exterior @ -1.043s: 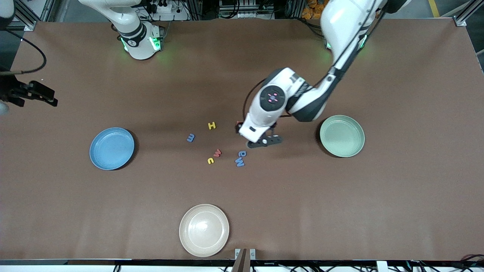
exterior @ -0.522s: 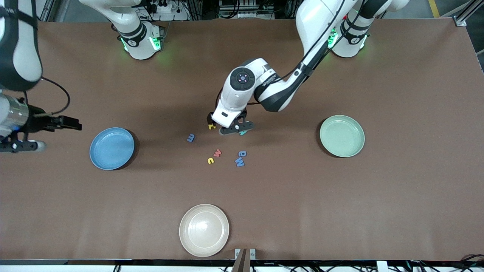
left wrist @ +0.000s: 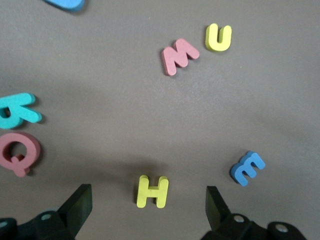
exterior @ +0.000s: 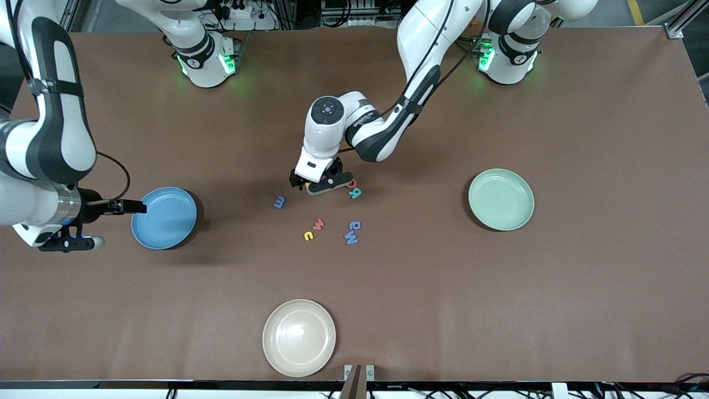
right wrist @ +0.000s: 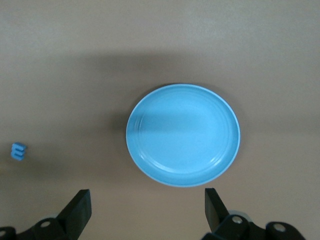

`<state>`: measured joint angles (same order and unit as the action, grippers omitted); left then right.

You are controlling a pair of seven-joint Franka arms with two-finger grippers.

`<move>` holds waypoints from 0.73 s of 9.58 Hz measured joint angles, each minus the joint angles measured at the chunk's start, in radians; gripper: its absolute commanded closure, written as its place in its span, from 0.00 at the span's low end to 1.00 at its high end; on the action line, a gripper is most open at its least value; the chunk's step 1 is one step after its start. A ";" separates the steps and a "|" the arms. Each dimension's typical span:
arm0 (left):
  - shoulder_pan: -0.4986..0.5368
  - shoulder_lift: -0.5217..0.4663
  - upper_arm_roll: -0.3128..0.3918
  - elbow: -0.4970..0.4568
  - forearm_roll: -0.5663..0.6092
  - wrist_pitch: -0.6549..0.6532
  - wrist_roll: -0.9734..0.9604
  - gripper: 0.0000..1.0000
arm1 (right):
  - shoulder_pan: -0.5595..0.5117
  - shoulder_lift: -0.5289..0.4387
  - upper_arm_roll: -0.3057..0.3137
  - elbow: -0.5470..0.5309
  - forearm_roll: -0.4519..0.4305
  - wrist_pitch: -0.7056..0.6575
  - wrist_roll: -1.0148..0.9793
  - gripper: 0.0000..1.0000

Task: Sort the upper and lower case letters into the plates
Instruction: 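Lower and grasp the yellow H while the right gripper moves over the blue plate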

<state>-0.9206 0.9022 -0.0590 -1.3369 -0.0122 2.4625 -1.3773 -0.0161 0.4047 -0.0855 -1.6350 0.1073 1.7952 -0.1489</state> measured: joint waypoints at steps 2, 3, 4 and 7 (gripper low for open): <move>-0.018 0.016 0.017 0.011 0.000 0.000 -0.042 0.00 | 0.001 0.055 0.001 -0.003 0.001 0.040 0.000 0.00; -0.023 0.027 0.025 0.022 0.000 0.000 -0.065 0.00 | 0.003 0.068 0.001 -0.003 0.003 0.044 0.000 0.00; -0.027 0.038 0.028 0.035 0.000 0.000 -0.084 0.00 | 0.008 0.074 0.002 -0.003 0.004 0.045 0.000 0.00; -0.056 0.078 0.042 0.061 0.000 0.003 -0.088 0.00 | 0.011 0.078 0.001 -0.005 0.005 0.047 0.000 0.00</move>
<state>-0.9764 0.9806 -0.0166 -1.2763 -0.0122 2.4654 -1.4657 -0.0056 0.4825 -0.0842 -1.6404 0.1123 1.8423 -0.1492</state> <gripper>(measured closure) 0.000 0.000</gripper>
